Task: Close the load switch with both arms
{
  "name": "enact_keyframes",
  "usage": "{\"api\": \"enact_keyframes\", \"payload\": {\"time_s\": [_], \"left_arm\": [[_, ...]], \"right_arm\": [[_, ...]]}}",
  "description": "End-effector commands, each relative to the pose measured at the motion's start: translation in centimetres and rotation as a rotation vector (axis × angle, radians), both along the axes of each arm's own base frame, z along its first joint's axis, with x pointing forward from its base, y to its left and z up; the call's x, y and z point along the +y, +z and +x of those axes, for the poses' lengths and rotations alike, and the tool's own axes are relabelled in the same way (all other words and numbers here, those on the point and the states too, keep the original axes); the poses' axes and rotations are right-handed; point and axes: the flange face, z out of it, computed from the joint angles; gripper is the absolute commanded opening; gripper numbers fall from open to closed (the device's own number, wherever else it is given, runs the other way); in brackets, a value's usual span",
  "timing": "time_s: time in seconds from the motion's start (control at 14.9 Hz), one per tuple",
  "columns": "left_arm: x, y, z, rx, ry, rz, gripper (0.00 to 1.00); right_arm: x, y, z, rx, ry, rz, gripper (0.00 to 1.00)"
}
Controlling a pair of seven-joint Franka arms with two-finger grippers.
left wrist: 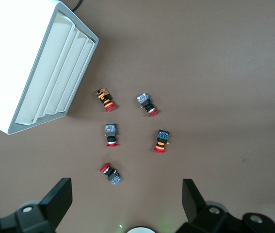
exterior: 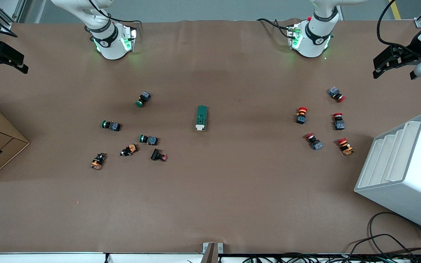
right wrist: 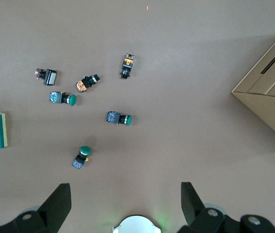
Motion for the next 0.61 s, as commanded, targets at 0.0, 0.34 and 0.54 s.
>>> {"api": "enact_keyframes", "payload": {"time_s": [0.0, 0.34, 0.54], "left_arm": [[0.20, 0.27, -0.75, 0.009, -0.004, -0.012, 1.00], [-0.39, 0.24, -0.50, 0.013, -0.010, -0.069, 1.00], [-0.38, 0.17, -0.04, 0.010, -0.010, -0.056, 1.00]], "right_arm": [[0.24, 0.19, -0.55, -0.005, -0.023, -0.005, 1.00], [0.19, 0.01, -0.54, 0.002, -0.024, -0.004, 1.00], [0.11, 0.22, -0.49, -0.004, -0.024, -0.004, 1.00]]}}
